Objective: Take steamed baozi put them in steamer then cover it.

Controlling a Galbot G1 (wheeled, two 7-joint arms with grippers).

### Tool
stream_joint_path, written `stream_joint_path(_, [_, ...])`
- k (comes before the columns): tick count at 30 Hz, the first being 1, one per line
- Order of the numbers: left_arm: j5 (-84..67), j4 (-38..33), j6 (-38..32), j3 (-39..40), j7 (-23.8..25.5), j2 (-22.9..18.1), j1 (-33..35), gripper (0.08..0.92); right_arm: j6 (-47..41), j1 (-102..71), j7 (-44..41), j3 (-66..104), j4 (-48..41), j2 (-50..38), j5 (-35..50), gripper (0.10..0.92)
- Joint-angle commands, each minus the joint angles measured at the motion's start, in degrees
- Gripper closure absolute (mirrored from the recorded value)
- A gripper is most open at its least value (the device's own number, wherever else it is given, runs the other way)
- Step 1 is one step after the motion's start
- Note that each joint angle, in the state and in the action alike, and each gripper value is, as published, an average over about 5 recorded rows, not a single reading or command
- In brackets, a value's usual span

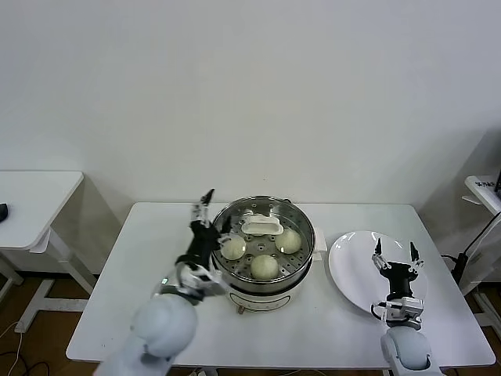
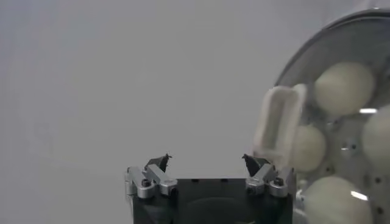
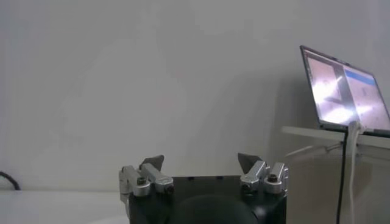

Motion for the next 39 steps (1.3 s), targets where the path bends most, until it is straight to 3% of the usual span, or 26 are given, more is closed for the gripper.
stream_joint_path(1, [-46.78, 13.75, -20.61, -20.24, -14.16, 0.09, 1.59, 0.177, -3.30, -1.78, -4.60, -2.44, 3.79, -1.84, 7.95, 0.203])
stream_joint_path(8, [-50.43, 19.29, -30.49, -22.00, -11.43, -1.60, 4.25, 0.177, -3.93, -4.42, -8.09, -2.33, 5.87, -2.26, 9.18, 0.203])
stream_joint_path(39, [-49.67, 15.89, -31.55, -23.71, -9.37, -3.40, 12.46, 0.177, -0.75, -6.95, -10.09, -0.08, 5.69, -0.48, 9.27, 0.203])
